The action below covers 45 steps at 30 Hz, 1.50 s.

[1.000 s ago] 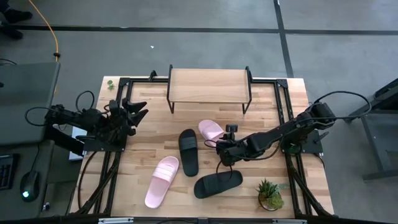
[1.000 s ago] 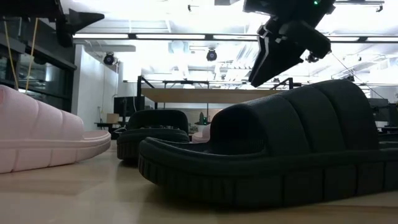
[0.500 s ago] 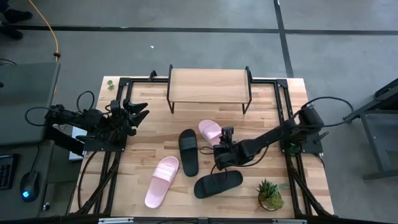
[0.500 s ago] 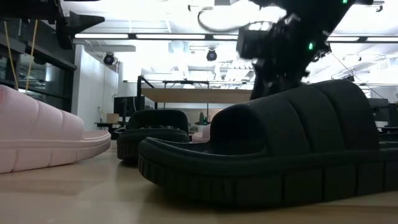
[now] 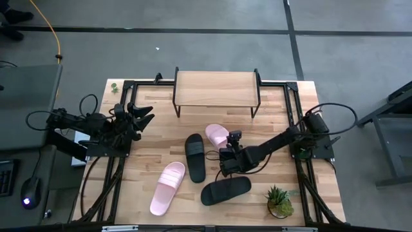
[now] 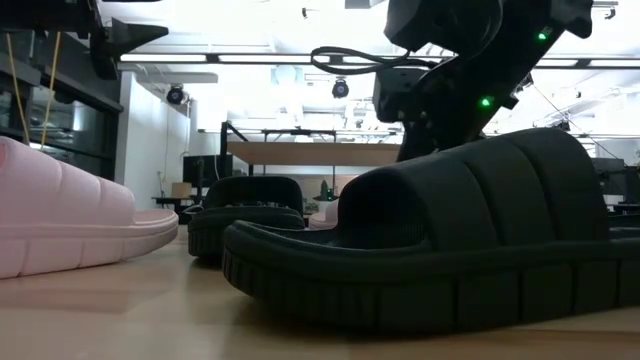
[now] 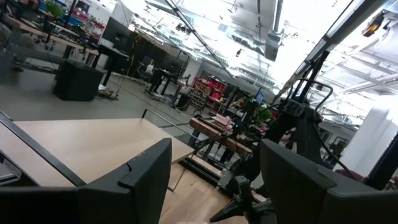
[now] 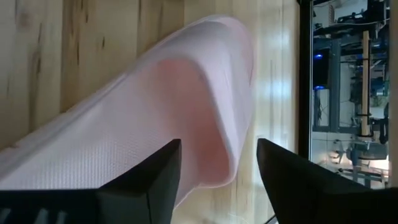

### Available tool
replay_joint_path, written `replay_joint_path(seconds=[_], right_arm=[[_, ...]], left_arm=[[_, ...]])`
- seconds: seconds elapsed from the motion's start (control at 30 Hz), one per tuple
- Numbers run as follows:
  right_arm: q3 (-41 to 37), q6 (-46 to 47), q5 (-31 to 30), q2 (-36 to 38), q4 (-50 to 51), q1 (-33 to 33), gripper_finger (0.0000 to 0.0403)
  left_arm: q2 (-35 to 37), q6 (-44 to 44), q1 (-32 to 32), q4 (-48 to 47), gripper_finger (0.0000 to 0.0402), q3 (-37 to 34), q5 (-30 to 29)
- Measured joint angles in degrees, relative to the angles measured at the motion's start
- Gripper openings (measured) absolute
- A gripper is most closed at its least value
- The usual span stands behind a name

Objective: Pick and place slides into the shelf
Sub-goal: Put the top pink slides on the shelf

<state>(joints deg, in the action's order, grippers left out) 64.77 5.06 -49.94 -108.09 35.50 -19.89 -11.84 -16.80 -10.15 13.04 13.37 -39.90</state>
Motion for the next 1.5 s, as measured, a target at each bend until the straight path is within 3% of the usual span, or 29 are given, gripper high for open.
replay_joint_path(seconds=[0.87, 1.23, 1.5], right_arm=[[0.0, 0.5, 0.4, 0.0, -7.3, 3.6, 0.0209], [0.3, -1.3, 0.8, -6.5, -10.5, 5.2, 0.0208], [0.0, 0.7, -0.3, -4.7, -10.4, 5.2, 0.0171]], left_arm=[[0.0, 0.0, 0.0, 0.0, 0.0225, 0.0, -0.2], [0.0, 0.0, 0.0, 0.1, 0.0225, 0.0, -0.2], [0.0, 0.0, 0.0, 0.0, 0.0225, 0.0, -0.2]])
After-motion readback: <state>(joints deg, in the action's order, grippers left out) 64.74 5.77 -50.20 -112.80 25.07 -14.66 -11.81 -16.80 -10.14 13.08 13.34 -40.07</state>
